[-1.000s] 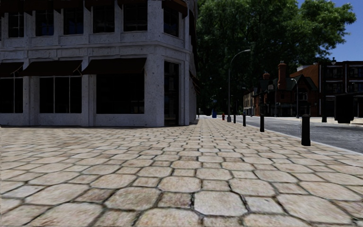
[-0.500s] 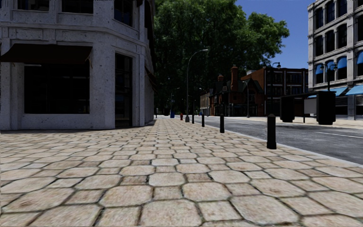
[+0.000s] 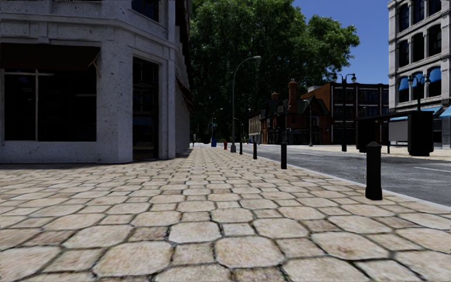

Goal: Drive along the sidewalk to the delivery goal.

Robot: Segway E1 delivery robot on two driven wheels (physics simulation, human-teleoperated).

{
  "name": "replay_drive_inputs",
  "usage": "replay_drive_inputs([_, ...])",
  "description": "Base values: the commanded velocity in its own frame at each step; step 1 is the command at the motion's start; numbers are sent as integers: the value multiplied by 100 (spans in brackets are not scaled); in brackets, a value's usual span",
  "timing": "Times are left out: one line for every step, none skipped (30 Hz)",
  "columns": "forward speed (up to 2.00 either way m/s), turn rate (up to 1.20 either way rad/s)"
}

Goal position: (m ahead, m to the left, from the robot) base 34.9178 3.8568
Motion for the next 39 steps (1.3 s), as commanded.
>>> replay_drive_inputs([200, 0])
replay_drive_inputs([200, 0])
replay_drive_inputs([200, 0])
replay_drive_inputs([200, 0])
replay_drive_inputs([200, 0])
replay_drive_inputs([200, 0])
replay_drive_inputs([200, 0])
replay_drive_inputs([200, 1])
replay_drive_inputs([200, 7])
replay_drive_inputs([200, 7])
replay_drive_inputs([200, 11])
replay_drive_inputs([200, 13])
replay_drive_inputs([200, 13])
replay_drive_inputs([200, 16])
replay_drive_inputs([200, 18])
replay_drive_inputs([200, 19])
replay_drive_inputs([200, 19])
replay_drive_inputs([200, 19])
replay_drive_inputs([200, 20])
replay_drive_inputs([200, 21])
replay_drive_inputs([200, 21])
replay_drive_inputs([200, 22])
replay_drive_inputs([200, 22])
replay_drive_inputs([200, 22])
replay_drive_inputs([200, 22])
replay_drive_inputs([200, 22])
replay_drive_inputs([200, 22])
replay_drive_inputs([200, 22])
replay_drive_inputs([200, 22])
replay_drive_inputs([200, 22])
replay_drive_inputs([200, 24])
replay_drive_inputs([200, 24])
replay_drive_inputs([200, 24])
replay_drive_inputs([200, 24])
replay_drive_inputs([200, 24])
replay_drive_inputs([200, 24])
replay_drive_inputs([200, 24])
replay_drive_inputs([200, 24])
replay_drive_inputs([200, 24])
